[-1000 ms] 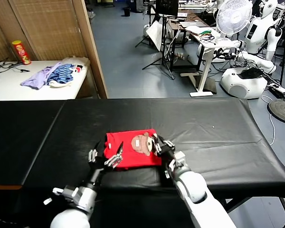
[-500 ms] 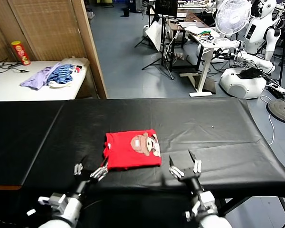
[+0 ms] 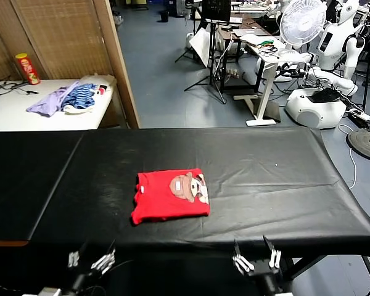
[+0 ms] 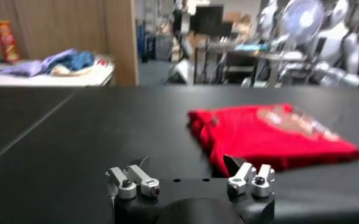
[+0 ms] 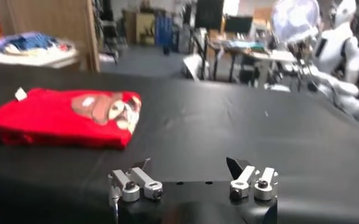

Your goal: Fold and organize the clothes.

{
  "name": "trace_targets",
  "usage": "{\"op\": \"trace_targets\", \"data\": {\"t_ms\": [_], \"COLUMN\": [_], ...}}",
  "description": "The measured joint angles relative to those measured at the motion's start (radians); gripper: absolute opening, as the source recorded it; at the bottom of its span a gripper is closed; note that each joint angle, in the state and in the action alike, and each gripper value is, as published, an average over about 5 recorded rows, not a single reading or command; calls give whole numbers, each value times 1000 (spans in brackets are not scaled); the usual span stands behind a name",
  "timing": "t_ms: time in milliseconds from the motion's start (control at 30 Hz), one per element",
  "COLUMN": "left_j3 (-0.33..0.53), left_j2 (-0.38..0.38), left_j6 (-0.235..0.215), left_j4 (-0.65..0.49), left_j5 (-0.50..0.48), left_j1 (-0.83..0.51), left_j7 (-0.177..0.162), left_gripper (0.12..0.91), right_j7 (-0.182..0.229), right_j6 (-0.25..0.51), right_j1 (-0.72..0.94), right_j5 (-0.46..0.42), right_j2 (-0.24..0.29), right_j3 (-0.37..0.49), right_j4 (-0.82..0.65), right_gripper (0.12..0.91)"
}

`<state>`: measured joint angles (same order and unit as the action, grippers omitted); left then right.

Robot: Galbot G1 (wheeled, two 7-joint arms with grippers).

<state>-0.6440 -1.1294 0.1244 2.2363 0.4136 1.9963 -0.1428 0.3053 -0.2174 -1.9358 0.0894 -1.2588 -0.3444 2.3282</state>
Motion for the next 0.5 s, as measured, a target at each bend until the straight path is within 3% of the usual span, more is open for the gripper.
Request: {"op": "trace_targets", "data": {"t_ms": [200,500], "left_j3": [-41,-52], "left_j2": [-5,-19], "left_j6": [80,98], "left_j4": [56,115], "left_j5": [18,20], "left_j1": [71,92], "left_j7": [-26,-23], "left_gripper": [798,798], "right_j7": [17,17], "right_j6": [-43,-52], "right_j1": [-56,-77], "right_j5": [19,22], "right_j2": [-3,-3], "right_j3": [2,2], "right_j4": [38,51], "right_gripper": [798,798]}}
